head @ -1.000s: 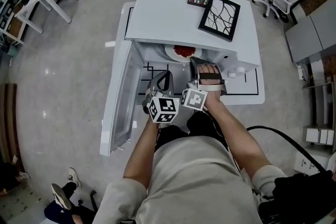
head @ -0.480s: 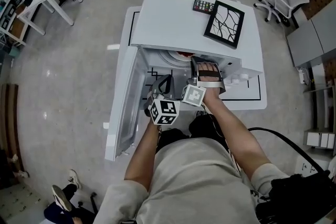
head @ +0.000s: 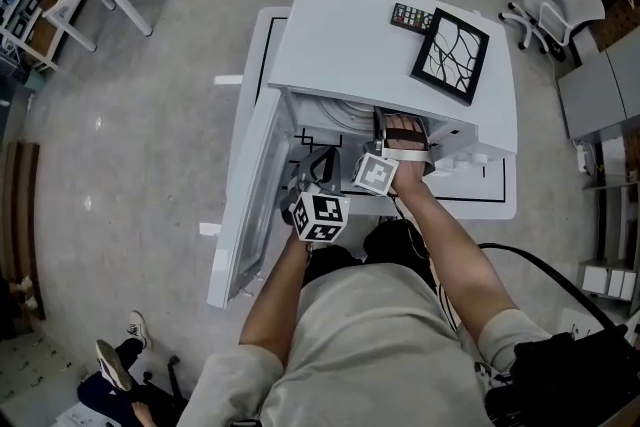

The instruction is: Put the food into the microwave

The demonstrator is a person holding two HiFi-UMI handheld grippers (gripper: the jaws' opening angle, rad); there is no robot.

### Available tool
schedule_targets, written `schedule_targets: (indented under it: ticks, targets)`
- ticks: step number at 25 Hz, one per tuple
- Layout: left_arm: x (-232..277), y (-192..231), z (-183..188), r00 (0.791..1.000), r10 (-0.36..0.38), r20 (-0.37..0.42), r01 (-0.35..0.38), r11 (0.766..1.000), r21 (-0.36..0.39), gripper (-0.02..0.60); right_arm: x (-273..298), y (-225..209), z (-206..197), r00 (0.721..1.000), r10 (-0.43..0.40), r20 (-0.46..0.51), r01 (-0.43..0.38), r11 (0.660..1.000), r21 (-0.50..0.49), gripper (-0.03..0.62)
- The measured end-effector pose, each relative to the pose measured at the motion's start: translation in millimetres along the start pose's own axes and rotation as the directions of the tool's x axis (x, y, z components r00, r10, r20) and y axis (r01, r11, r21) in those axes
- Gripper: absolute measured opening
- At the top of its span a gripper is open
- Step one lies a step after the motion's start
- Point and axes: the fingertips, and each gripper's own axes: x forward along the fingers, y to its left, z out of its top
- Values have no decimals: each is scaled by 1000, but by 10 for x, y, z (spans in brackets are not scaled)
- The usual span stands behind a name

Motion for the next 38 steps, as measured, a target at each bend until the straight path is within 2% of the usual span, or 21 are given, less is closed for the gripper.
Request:
schedule_targets:
  ticks: [9,14,16,18,20,22,24,27,29,35,37,38]
  targets:
    - [-1,3,-65,1000,-4,-4,4,999,-42,7,200,8,98,999,-27,21,27,999,-21,25]
    - [-19,-26,-62,1000,-19,-10,19,999,-48,6,252,43,87,1000,28,-8,-28,999,-46,25]
    - [-25,-32,-54,1000,-24,-10,23,998,-61,6,246,70,103,997,72,14,-72,997,21,26]
    - [-34,-40,-23,1000,-29,-1,29,996,-79,6,206,67,124,990,124,63,-133,978,160,41]
    - [-42,-54,3,999,-35,3,35,996,-88,6,171,27,136,979,165,121,-195,929,315,63]
    - [-52,-69,5,999,-38,-3,37,995,-91,6,150,-16,131,967,195,166,-250,863,438,89]
    - [-67,-79,-6,999,-39,-11,38,994,-101,7,128,-48,122,954,220,206,-298,790,535,118]
    - [-95,-83,-35,999,-42,-23,39,991,-125,6,72,-57,121,931,244,271,-364,663,655,149]
    - [-114,-88,-61,998,-46,-30,42,988,-147,6,28,-41,126,914,253,316,-405,582,705,162]
    - [-145,-78,-100,998,-55,-38,47,981,-187,7,-28,-38,138,876,236,420,-482,406,777,195]
    - [-163,-81,-106,998,-55,-42,46,980,-195,6,-54,-31,114,875,228,428,-484,369,793,196]
    - [-174,-76,-103,998,-52,-42,43,980,-196,7,-77,-35,106,875,223,429,-483,362,797,196]
